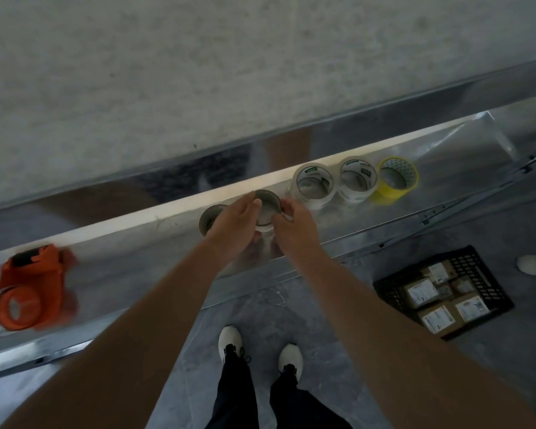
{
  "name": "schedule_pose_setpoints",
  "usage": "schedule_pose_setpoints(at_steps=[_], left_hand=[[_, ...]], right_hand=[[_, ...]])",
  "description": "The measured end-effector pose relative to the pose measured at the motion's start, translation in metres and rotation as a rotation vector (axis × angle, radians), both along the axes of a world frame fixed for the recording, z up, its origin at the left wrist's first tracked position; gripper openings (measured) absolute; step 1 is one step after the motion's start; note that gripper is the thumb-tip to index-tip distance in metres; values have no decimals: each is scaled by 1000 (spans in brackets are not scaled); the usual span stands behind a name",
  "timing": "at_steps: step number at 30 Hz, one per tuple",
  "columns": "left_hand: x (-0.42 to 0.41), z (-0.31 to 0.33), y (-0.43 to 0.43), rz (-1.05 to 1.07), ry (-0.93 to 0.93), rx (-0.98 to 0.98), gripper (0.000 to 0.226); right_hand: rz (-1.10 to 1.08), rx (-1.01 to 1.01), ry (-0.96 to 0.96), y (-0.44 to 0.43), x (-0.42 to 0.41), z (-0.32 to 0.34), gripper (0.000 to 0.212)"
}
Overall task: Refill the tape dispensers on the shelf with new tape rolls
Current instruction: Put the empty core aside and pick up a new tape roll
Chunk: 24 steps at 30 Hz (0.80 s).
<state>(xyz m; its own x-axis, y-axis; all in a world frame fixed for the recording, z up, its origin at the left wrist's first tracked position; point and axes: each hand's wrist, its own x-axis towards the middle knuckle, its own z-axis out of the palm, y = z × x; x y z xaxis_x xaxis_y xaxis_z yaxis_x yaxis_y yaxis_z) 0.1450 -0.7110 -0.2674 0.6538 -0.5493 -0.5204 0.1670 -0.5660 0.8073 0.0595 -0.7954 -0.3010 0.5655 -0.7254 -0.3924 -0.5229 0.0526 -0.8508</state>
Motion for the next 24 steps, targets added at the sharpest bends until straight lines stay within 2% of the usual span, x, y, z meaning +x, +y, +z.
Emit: schedule_pose_setpoints(at_steps=[1, 3, 5, 8, 11, 19, 24], left_hand=[[0, 1, -1, -9, 10, -5, 31], [1, 1, -3, 7, 30, -24, 38], [2, 0, -4, 38, 35, -24, 46], [0, 1, -4, 67, 16, -15, 46], [-2, 7, -5, 66, -41, 1, 42], [-3, 18, -29, 104, -147, -34, 19], [-6, 22, -55, 17, -213, 29, 34]], right_hand=[[5, -2, -3, 0, 0, -1, 25], [-10, 1, -9, -1, -1, -3, 19], [-16, 2, -8, -4, -2, -5, 20], [-32, 30, -1, -8, -4, -7, 24], [-91, 29, 13, -13, -10, -5, 29], [-264, -194, 68, -52, -21, 3, 16], [-339, -187, 125, -70, -26, 2, 21]])
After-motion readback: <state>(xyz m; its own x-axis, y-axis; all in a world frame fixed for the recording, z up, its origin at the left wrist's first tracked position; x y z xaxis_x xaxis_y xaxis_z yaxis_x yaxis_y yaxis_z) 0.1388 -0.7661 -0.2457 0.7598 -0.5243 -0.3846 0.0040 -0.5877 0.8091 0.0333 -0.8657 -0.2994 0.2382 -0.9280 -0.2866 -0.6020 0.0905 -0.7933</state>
